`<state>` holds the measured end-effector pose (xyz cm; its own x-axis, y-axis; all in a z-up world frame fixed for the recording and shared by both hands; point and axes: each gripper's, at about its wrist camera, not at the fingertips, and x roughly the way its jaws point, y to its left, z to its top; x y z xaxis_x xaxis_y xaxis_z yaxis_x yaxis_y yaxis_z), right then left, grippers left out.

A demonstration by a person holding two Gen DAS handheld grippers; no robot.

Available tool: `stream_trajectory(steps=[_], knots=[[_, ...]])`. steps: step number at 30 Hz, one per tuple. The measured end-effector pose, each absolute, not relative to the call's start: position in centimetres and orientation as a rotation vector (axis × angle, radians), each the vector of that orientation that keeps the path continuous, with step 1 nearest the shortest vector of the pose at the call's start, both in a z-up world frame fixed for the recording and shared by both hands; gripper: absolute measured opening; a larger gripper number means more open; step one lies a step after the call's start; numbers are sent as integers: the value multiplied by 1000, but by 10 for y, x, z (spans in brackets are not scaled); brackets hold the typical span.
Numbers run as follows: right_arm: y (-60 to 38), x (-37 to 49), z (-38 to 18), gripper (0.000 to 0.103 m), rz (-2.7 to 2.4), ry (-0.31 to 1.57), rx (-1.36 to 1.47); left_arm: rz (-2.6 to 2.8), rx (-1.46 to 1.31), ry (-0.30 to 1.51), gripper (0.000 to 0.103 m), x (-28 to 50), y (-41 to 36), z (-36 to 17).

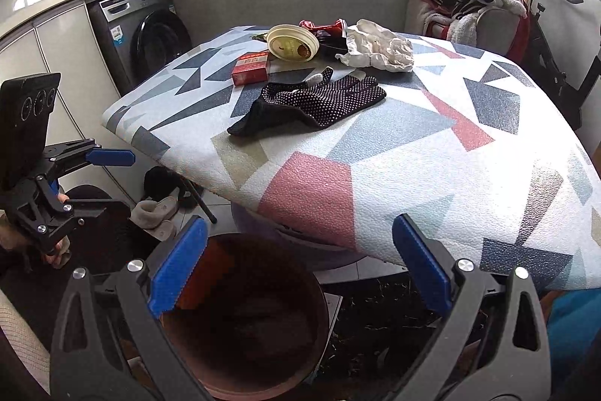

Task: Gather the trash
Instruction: 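Lower the orange foam net into the bin with the left tool and release, then raise both tools back toward the board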

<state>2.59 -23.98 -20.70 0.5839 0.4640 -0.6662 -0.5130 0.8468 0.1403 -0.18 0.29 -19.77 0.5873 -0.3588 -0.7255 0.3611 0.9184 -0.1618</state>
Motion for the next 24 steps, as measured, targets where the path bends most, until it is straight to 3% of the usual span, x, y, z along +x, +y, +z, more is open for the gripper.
stream_trajectory(steps=[13, 24], knots=[[-236, 30, -210, 97, 558, 783, -85, -345, -76, 813, 97, 4, 24, -194], [-235, 51, -191, 97, 518, 740, -120, -249, -27, 651, 97, 10, 40, -157]])
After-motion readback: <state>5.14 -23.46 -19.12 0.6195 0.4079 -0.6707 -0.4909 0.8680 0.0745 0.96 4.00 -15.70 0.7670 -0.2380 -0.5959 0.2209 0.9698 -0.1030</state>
